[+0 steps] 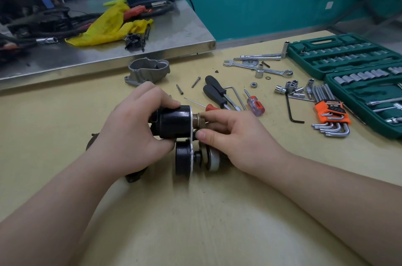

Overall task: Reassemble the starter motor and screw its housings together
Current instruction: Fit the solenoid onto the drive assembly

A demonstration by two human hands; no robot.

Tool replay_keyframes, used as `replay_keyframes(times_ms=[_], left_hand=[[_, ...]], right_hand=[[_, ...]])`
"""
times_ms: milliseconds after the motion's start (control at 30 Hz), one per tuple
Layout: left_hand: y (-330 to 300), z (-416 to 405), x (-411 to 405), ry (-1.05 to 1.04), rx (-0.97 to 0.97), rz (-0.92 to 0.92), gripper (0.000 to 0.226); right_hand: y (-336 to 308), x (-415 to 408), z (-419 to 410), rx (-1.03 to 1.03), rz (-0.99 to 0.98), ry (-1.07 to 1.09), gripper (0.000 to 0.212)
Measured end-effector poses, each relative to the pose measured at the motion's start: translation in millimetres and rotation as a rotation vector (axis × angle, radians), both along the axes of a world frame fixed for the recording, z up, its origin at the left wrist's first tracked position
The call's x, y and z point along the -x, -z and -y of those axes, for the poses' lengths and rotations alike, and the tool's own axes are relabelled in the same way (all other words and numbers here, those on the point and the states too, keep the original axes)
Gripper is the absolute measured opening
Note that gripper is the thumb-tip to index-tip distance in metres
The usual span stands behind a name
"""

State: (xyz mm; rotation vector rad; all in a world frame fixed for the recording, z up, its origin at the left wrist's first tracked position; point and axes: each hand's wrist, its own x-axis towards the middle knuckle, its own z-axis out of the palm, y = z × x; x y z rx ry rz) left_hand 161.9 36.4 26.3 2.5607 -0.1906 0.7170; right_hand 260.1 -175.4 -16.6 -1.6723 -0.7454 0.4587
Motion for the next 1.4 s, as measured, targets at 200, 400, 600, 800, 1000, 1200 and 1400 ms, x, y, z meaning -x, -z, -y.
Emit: replay_keyframes(times_ms=[200, 400, 600, 800, 1000, 1200, 1400], left_hand=[[-13, 9, 5, -0.042, -0.382, -0.169, 0.07], [-28, 16, 6, 0.042, -0.43, -0.446, 0.088], [-25, 15, 8, 0.098, -0.182, -0.429, 0.068], [-12, 15, 11, -0.015, -0.019, -0.19, 0.075], [-5, 39, 15, -0.312, 0.34, 0.025, 0.08], [12, 75, 36, -0.267, 0.623, -0.079, 0.07], [21, 59, 48, -0.132, 0.902, -0.255, 0.082]], right_hand=[[-1, -3, 2, 0.109, 0.022, -0.088, 0.036], [-4, 1, 2, 0.086, -0.006, -0.131, 0.037], [-9, -4, 5, 0.088, -0.052, -0.177, 0.031], [-21, -11, 19, -0.215, -0.124, 0.125, 0.026], [-20, 13, 8, -0.392, -0.328, 0.059, 0.039], [-21, 19, 10, -0.404, -0.35, 0.045, 0.04], [-22, 15, 12, -0.315, -0.337, -0.08, 0.044]])
